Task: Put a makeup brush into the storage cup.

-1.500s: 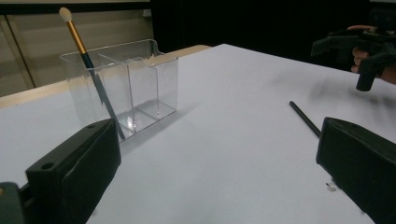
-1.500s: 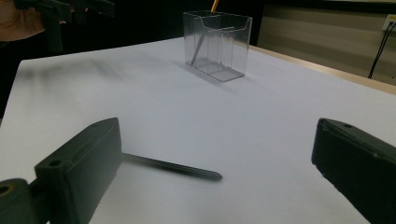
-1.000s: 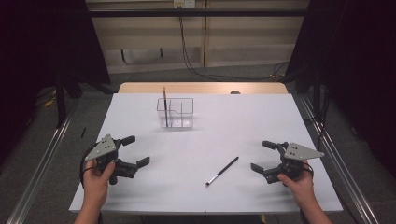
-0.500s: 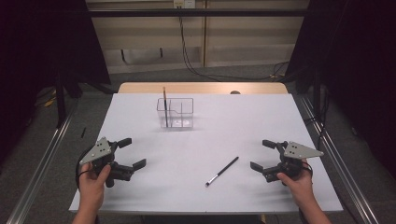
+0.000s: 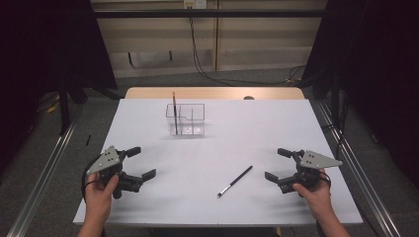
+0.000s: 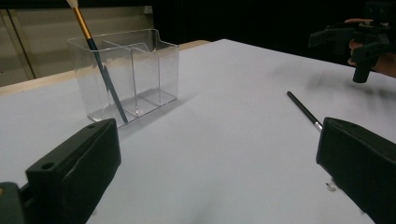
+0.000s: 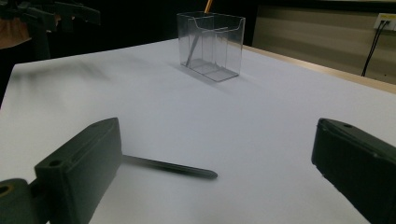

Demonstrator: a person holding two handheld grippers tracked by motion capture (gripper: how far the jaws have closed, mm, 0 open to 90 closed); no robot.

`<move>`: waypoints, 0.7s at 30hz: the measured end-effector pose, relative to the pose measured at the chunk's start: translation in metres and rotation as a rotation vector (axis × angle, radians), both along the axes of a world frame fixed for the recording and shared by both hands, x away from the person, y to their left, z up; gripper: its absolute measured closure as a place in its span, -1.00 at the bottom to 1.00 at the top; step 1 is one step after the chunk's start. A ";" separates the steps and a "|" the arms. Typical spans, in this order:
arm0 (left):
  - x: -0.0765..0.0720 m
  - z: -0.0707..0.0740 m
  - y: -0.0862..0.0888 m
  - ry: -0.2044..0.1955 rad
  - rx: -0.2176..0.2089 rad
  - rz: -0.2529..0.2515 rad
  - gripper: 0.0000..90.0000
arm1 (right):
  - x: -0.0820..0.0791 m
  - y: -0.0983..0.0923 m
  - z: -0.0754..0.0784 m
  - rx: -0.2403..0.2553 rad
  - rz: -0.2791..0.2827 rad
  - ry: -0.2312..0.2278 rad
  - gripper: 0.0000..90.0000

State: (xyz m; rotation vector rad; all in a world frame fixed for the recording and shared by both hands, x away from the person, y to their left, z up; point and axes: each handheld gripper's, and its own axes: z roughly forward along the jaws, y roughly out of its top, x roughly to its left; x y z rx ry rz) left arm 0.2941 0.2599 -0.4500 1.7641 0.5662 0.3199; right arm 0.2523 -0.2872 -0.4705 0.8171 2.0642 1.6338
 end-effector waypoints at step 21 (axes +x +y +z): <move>0.000 -0.005 0.002 0.009 -0.010 -0.007 -1.00 | 0.001 0.002 0.004 0.000 -0.024 -0.008 -0.97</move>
